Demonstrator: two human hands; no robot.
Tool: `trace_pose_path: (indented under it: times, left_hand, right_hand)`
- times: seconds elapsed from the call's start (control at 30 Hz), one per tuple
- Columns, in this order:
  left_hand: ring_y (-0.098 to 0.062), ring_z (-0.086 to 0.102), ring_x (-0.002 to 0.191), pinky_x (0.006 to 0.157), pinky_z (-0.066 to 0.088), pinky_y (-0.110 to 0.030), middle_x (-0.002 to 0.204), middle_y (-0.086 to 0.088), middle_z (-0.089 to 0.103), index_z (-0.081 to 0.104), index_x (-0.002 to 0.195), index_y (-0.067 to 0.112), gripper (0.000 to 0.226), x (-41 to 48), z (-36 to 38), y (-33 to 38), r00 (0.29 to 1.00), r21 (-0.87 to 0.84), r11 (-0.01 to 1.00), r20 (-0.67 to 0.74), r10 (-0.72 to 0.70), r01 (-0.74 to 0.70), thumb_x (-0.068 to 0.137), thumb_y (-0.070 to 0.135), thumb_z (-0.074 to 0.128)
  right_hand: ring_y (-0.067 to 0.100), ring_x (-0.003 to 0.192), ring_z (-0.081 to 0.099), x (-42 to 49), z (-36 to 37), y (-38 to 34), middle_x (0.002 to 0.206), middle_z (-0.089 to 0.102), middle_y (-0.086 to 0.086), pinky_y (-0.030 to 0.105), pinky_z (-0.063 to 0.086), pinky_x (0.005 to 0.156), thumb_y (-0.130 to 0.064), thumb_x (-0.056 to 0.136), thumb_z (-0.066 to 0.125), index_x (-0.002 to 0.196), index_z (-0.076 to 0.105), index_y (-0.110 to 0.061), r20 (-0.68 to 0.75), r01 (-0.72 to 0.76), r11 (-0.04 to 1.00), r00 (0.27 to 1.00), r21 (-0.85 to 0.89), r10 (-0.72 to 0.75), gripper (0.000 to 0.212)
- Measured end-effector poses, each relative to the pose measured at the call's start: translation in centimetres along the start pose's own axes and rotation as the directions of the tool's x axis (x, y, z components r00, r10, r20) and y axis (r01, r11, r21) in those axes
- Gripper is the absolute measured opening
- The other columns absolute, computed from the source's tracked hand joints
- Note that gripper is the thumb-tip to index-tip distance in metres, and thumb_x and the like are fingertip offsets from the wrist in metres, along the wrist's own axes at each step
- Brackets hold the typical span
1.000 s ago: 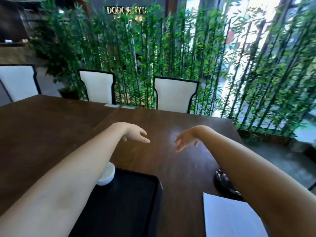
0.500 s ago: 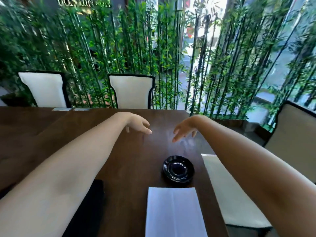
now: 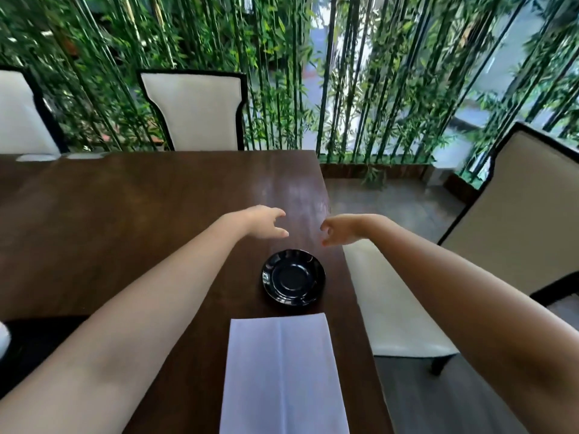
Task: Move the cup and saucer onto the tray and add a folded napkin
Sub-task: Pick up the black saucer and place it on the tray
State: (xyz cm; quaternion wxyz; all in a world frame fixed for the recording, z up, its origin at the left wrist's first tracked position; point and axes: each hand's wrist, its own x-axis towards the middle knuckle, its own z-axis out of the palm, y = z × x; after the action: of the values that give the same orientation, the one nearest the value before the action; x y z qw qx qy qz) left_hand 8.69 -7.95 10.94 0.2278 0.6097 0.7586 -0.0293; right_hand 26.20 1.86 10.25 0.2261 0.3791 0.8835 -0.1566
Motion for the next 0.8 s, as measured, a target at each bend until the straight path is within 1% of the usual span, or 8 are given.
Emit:
trace_pose_path:
  times: [0.1, 0.2, 0.27, 0.43, 0.53, 0.6, 0.7, 0.8]
  left_hand:
    - [-0.026, 0.044, 0.127, 0.1, 0.037, -0.035, 0.144, -0.007, 0.042, 0.026, 0.144, 0.022, 0.064, 1.1, 3.0, -0.5, 1.0, -0.047, 0.999, 0.022, 0.008, -0.007, 0.09, 0.045, 0.05]
    - [-0.027, 0.04, 0.13, 0.104, 0.037, -0.037, 0.145, -0.008, 0.04, 0.025, 0.145, 0.019, 0.064, 1.9, 5.8, -1.2, 0.999, -0.083, 0.997, 0.054, 0.003, 0.002, 0.091, 0.041, 0.051]
    - [-0.027, 0.04, 0.131, 0.105, 0.037, -0.038, 0.145, -0.01, 0.04, 0.026, 0.144, 0.017, 0.063, 2.5, 7.5, -1.8, 0.998, -0.112, 0.993, 0.062, -0.014, 0.021, 0.091, 0.038, 0.052]
    - [-0.032, 0.042, 0.127, 0.101, 0.039, -0.039, 0.14, -0.014, 0.043, 0.03, 0.141, 0.016, 0.06, 3.7, 11.0, -3.1, 0.998, -0.207, 0.976, 0.003, -0.066, 0.065, 0.089, 0.033, 0.055]
    - [-0.033, 0.038, 0.128, 0.104, 0.035, -0.041, 0.141, -0.016, 0.038, 0.029, 0.142, 0.015, 0.064, 4.2, 13.3, -3.4, 0.994, -0.275, 0.957, -0.033, -0.102, 0.089, 0.088, 0.031, 0.058]
    - [-0.034, 0.034, 0.129, 0.105, 0.032, -0.041, 0.141, -0.017, 0.034, 0.028, 0.142, 0.013, 0.064, 4.5, 14.4, -3.5, 0.986, -0.308, 0.946, -0.093, -0.14, 0.105, 0.087, 0.024, 0.06]
    - [-0.034, 0.034, 0.13, 0.106, 0.03, -0.037, 0.141, -0.017, 0.034, 0.029, 0.142, 0.009, 0.062, 4.7, 15.8, -3.7, 0.965, -0.375, 0.917, -0.159, -0.208, 0.136, 0.087, 0.009, 0.056]
    - [-0.03, 0.037, 0.129, 0.102, 0.029, -0.027, 0.14, -0.016, 0.039, 0.03, 0.143, 0.015, 0.06, 4.6, 16.8, -4.0, 0.949, -0.486, 0.86, -0.165, -0.268, 0.158, 0.087, 0.005, 0.051]
  right_hand:
    - [0.03, 0.126, 0.046, 1.9, 2.7, 0.8, 0.14, 0.047, 0.013, 0.035, 0.039, 0.099, -0.042, 0.09, 0.053, 0.139, 0.039, -0.007, 0.007, 0.007, 0.999, 1.0, 0.041, -0.008, 0.061]
    - [0.033, 0.129, 0.043, 3.7, 5.6, 1.3, 0.143, 0.044, 0.016, 0.038, 0.038, 0.103, -0.043, 0.089, 0.056, 0.14, 0.034, -0.004, 0.023, -0.006, 0.996, 1.0, 0.088, 0.004, 0.068]
    - [0.033, 0.127, 0.044, 5.0, 7.1, 1.7, 0.141, 0.045, 0.016, 0.038, 0.04, 0.101, -0.04, 0.087, 0.06, 0.139, 0.034, -0.005, 0.009, -0.016, 0.988, 1.0, 0.155, 0.014, 0.068]
    - [0.033, 0.125, 0.046, 6.7, 10.5, 1.5, 0.14, 0.043, 0.018, 0.037, 0.04, 0.1, -0.033, 0.082, 0.067, 0.142, 0.029, -0.009, -0.068, 0.011, 0.939, 0.998, 0.345, 0.013, 0.074]
    - [0.034, 0.126, 0.043, 7.3, 12.8, 1.2, 0.142, 0.035, 0.017, 0.038, 0.037, 0.103, -0.029, 0.082, 0.068, 0.144, 0.027, -0.012, -0.12, 0.007, 0.895, 0.991, 0.447, 0.052, 0.076]
    - [0.034, 0.127, 0.042, 7.5, 13.9, 1.3, 0.141, 0.034, 0.017, 0.035, 0.034, 0.106, -0.02, 0.082, 0.067, 0.143, 0.029, -0.01, -0.185, 0.013, 0.869, 0.979, 0.495, 0.091, 0.073]
    - [0.032, 0.127, 0.042, 7.6, 15.4, 1.6, 0.137, 0.042, 0.019, 0.027, 0.031, 0.104, -0.006, 0.08, 0.063, 0.142, 0.034, -0.012, -0.254, 0.032, 0.834, 0.958, 0.551, 0.13, 0.069]
    - [0.028, 0.124, 0.047, 7.5, 16.4, 1.9, 0.135, 0.046, 0.016, 0.028, 0.033, 0.105, -0.003, 0.079, 0.06, 0.142, 0.036, -0.018, -0.275, 0.057, 0.758, 0.947, 0.65, 0.165, 0.069]
